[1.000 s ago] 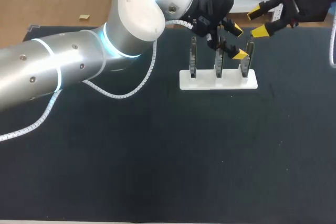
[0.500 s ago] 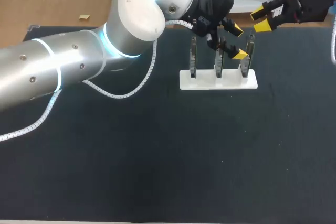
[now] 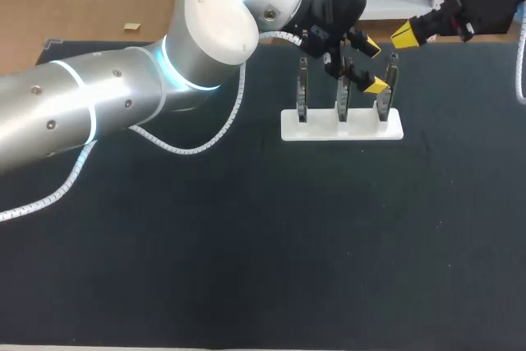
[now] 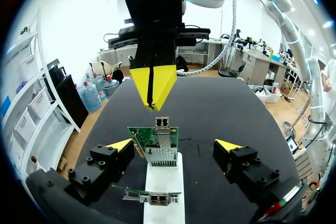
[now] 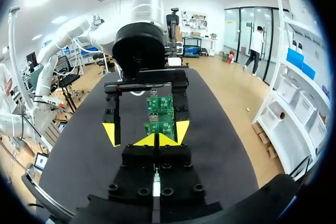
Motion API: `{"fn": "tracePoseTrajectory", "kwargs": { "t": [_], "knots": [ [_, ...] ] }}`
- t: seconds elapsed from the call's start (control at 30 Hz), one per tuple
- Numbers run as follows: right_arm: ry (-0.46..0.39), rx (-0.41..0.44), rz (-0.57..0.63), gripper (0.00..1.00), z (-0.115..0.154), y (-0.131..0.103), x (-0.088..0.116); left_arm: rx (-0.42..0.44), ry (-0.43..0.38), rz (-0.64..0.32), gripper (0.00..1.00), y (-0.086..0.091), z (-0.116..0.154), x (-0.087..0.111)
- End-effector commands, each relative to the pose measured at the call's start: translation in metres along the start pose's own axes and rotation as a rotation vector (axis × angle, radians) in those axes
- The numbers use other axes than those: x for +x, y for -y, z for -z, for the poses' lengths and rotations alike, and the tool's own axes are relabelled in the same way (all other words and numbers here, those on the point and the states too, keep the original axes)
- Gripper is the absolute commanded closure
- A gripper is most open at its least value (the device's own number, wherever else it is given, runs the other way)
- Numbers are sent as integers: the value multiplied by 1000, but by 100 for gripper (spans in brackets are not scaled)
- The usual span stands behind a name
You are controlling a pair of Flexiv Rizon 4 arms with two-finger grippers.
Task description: Pick up the optical module with the left hand, and insert it into the network port with the right hand.
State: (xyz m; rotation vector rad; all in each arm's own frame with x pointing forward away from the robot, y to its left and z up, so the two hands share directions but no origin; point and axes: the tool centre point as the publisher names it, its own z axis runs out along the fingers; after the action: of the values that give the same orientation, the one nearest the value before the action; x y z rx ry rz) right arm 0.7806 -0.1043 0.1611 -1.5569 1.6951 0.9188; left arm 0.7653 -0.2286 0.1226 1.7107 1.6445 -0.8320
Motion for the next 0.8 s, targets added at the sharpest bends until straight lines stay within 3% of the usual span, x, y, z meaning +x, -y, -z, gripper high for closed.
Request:
{"fn": "tracePoseTrajectory", "kwargs": {
  "t": [0.03, 0.8],
  "knots": [
    [-3, -12, -5, 100, -1, 4, 2, 3, -6, 2, 0, -2, -1, -1],
    [-20, -32, -30, 100, -9, 1, 11, 3, -6, 2, 0, -2, -1, -1]
  ]
}}
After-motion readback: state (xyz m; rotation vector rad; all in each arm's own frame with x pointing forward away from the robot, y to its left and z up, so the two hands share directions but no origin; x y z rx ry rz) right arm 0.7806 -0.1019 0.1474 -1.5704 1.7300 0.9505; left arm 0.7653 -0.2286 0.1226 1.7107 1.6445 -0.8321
